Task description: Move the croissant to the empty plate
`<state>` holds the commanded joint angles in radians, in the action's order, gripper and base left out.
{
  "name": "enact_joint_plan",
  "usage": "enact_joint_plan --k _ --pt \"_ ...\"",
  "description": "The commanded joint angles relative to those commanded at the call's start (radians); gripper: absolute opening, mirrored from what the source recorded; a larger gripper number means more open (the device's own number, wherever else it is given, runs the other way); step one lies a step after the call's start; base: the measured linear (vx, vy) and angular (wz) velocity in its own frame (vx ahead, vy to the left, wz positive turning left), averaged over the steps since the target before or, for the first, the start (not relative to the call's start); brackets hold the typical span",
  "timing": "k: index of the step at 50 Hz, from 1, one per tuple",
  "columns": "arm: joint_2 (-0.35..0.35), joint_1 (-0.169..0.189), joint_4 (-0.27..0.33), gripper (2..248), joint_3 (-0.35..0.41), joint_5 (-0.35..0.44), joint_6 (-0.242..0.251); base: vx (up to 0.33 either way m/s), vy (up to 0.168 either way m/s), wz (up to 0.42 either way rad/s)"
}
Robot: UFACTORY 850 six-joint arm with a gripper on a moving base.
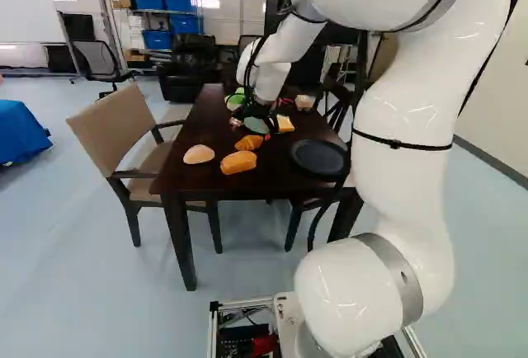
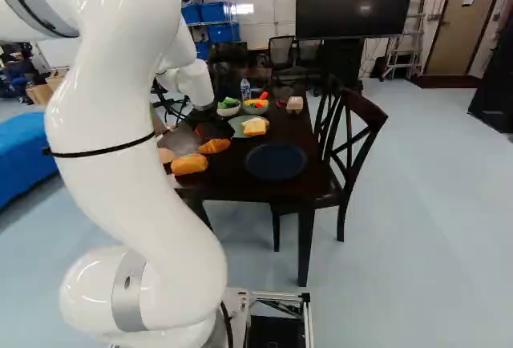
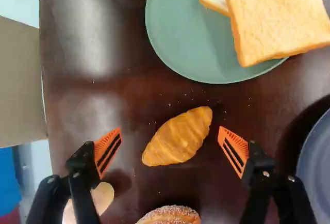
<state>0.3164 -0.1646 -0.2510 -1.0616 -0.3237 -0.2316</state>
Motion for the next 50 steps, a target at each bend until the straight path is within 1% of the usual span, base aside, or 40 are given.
enact_joint_plan --k 7,15,29,45,50 --pt "0.016 0.002 0.000 247 -0.020 -0.035 -0.073 0.000 0.000 0.000" --pt "0.018 0.002 0.002 247 -0.023 -0.064 -0.157 0.000 0.000 0.000" --pt "0.018 0.002 0.019 247 -0.023 -0.064 -0.305 0.000 0.000 0.000" --pt "0.018 0.002 0.072 247 -0.023 -0.051 -0.476 0.000 0.000 0.000" --pt "0.018 0.002 0.076 247 -0.023 -0.051 -0.525 0.000 0.000 0.000"
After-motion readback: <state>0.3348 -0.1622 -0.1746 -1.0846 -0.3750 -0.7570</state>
